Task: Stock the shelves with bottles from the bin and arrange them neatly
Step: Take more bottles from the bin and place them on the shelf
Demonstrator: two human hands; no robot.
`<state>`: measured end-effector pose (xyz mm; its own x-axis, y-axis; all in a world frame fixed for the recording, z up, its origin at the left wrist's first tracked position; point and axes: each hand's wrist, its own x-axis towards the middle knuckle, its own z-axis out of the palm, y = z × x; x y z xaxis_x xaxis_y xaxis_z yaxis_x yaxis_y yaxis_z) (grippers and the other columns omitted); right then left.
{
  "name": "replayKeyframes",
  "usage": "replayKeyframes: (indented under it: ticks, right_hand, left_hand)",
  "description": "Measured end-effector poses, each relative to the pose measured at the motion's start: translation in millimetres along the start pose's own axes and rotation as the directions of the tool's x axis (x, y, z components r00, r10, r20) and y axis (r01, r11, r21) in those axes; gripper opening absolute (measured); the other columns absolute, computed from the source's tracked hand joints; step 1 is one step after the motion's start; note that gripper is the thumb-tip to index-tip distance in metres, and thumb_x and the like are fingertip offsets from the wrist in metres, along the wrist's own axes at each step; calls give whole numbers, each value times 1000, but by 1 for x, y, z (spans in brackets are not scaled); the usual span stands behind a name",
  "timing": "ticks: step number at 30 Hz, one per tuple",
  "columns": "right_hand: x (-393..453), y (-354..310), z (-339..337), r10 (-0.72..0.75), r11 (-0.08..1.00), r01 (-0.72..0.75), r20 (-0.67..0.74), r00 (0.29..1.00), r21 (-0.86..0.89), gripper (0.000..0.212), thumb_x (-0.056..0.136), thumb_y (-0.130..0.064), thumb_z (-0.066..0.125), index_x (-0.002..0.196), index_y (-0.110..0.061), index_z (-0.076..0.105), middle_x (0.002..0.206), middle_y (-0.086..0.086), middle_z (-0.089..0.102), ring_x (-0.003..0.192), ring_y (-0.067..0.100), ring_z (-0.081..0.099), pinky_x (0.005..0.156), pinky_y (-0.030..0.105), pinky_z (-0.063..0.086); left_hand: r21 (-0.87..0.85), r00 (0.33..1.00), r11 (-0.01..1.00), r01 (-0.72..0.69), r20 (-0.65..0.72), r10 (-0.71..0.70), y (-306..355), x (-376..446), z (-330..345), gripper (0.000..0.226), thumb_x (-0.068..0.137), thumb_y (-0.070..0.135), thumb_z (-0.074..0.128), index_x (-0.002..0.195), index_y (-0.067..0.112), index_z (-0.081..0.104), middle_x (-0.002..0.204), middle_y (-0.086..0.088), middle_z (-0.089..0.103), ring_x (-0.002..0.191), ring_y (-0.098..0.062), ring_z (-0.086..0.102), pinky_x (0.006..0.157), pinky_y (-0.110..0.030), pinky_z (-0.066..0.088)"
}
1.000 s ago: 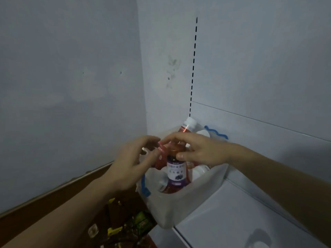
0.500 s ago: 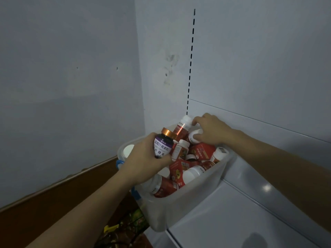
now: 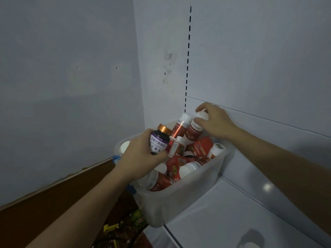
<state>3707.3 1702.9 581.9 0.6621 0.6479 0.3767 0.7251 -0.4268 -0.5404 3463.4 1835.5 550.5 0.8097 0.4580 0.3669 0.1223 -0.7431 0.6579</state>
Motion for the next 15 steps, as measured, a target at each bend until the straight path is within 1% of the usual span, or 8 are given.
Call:
replayKeyframes:
  ticks: [1,3,5,7,10,12,13,15]
  right_hand:
    - [-6,-3,-7,46,988,-41,-35,998,148,30,87,-44,67,115,-39,58,113,-6,61,101,22,63,85,44,56]
    - [-20,-8,-18,130,916,-105,-39,991,388,29,84,-52,65,112,-45,58,109,-9,64,97,22,69,83,48,60]
    - [-35,-12,-27,169,845,-120,-47,985,520,28,87,-53,63,114,-47,60,114,-6,66,99,21,70,84,50,61]
    - [-53,-19,-34,201,773,-113,-72,977,624,23,96,-46,60,119,-42,61,118,0,66,104,23,69,88,50,60]
    - [-81,-30,-45,290,632,-110,-103,952,767,28,99,-46,58,125,-34,63,119,2,67,104,24,70,92,49,59]
    - [-102,-41,-53,378,507,-112,-104,920,855,34,95,-48,63,120,-25,66,106,0,71,90,18,72,83,42,61]
    - [-113,-47,-58,426,443,-119,-92,900,889,39,91,-50,66,115,-20,68,97,2,72,79,16,71,75,39,61]
    - [-135,-59,-64,502,347,-141,-57,863,927,53,81,-55,70,114,-13,68,90,5,71,66,15,69,63,32,58]
  left_hand:
    - [-6,1000,1000,0,2,0,0,1,0,46,83,37,75,121,30,50,90,15,61,74,-8,63,58,-12,42]
    - [-17,1000,1000,-10,10,10,2,2,-1,43,84,34,74,120,27,52,87,11,62,71,-8,62,57,-14,42]
    - [-51,999,998,-32,20,33,8,2,-3,39,85,31,74,117,28,53,84,7,63,66,-8,62,54,-13,42]
    - [-126,997,990,-63,31,67,20,0,-6,32,87,29,73,111,34,52,85,5,65,69,-7,64,52,-13,48]
    - [-320,997,946,-58,36,74,45,-13,-7,24,89,32,70,102,40,52,88,8,66,78,-4,66,56,-15,53]
    - [-525,998,851,25,67,11,60,-26,-7,22,85,43,65,104,38,55,93,6,67,82,-11,68,67,-22,56]
    - [-630,994,772,85,104,-24,66,-33,-6,31,81,50,62,108,35,57,95,3,68,83,-15,68,71,-30,57]
    - [-801,976,560,211,204,-76,76,-46,-4,47,79,54,64,114,25,60,92,-6,68,75,-21,68,65,-37,55]
